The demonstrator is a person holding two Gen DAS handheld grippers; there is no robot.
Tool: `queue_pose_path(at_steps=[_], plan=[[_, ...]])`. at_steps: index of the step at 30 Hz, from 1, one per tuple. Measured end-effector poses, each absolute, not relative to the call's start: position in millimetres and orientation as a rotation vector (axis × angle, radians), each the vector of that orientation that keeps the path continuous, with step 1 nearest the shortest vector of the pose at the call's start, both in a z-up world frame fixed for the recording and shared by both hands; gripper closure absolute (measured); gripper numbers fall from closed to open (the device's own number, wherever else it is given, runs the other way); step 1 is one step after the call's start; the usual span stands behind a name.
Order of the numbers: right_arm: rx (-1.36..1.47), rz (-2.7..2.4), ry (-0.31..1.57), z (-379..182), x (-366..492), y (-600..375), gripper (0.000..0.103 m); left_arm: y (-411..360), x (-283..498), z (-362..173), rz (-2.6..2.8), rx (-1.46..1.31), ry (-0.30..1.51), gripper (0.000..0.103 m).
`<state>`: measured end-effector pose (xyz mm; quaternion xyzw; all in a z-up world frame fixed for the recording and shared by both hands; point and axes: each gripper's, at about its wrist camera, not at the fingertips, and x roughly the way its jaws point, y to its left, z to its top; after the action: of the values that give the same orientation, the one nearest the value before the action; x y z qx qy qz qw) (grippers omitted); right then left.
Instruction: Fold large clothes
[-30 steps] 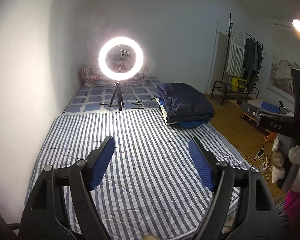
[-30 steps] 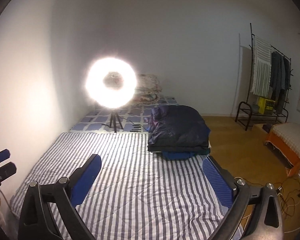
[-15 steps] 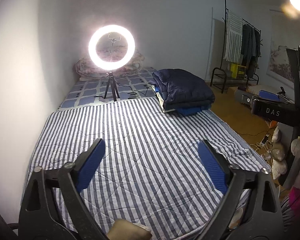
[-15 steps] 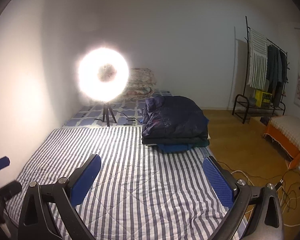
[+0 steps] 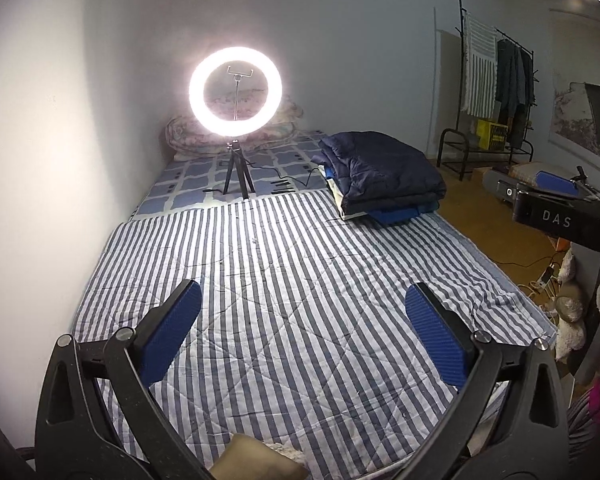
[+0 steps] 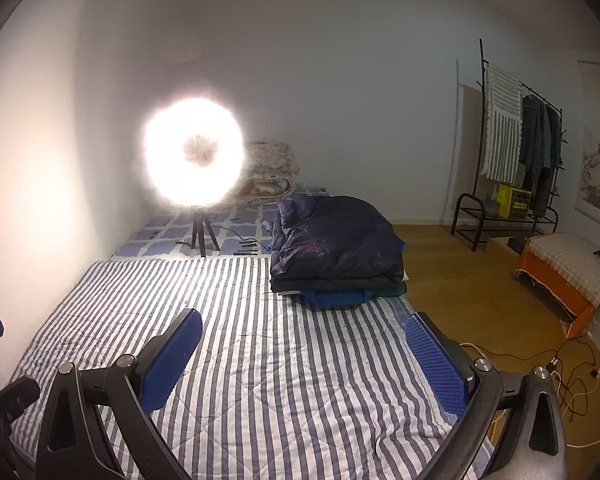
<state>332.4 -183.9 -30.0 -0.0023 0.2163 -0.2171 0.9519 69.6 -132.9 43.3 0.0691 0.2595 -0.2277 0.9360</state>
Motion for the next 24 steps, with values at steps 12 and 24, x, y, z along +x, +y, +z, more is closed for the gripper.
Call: queue_pose_path(at_steps=[12,24], plan=[[-0.028,-0.443,0.446,-32.0,335.3,-182.8,0.000,-128.5,72.5,41.7,-0.455,0.118,0.549,0.000],[-0.035,-0.444,0.446,-33.4,340.5,-185.9,0.000,-129.6,72.0,44.0,-0.458,0.117,0.547,0.000]])
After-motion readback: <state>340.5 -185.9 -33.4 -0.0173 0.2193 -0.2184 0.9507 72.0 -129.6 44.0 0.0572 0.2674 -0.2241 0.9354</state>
